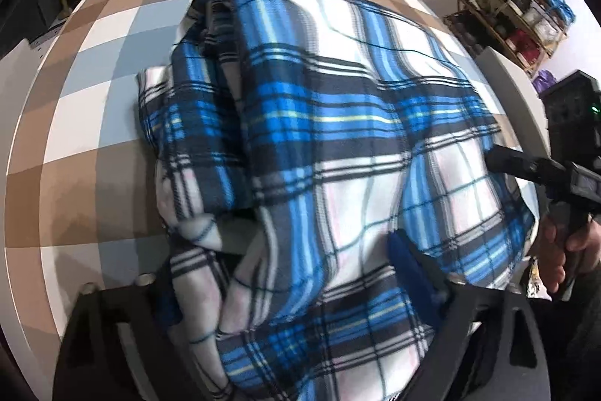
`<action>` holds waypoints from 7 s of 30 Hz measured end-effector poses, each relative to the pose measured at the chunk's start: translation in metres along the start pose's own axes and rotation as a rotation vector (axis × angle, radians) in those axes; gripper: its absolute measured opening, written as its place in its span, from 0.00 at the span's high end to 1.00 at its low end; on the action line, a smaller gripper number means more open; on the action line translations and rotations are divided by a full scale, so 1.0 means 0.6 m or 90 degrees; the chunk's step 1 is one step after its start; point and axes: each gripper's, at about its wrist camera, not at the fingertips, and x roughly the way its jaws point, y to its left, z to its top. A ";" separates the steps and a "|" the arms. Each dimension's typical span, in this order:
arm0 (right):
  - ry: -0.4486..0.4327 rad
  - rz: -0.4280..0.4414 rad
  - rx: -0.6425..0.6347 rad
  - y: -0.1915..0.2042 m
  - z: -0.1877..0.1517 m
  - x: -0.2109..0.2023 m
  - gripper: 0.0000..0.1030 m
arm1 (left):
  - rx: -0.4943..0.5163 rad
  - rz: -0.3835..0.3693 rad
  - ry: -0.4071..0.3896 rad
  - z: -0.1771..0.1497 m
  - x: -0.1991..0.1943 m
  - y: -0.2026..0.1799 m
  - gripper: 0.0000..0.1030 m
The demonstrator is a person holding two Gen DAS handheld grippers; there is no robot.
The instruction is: Fold large clothes
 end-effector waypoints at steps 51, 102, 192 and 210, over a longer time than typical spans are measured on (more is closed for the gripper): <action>0.026 0.047 0.004 0.027 -0.006 0.045 0.61 | -0.101 -0.236 0.045 -0.003 -0.025 0.052 0.76; 0.082 0.203 -0.244 0.838 0.094 0.408 0.60 | -0.398 0.000 -0.094 -0.034 -0.443 0.585 0.79; -0.345 0.076 -0.506 0.791 -0.190 0.038 0.00 | -0.223 0.288 -0.600 -0.227 -0.480 0.159 0.13; -0.420 0.071 -0.503 0.737 -0.318 -0.004 0.00 | -0.161 0.379 -0.661 -0.265 -0.473 0.110 0.01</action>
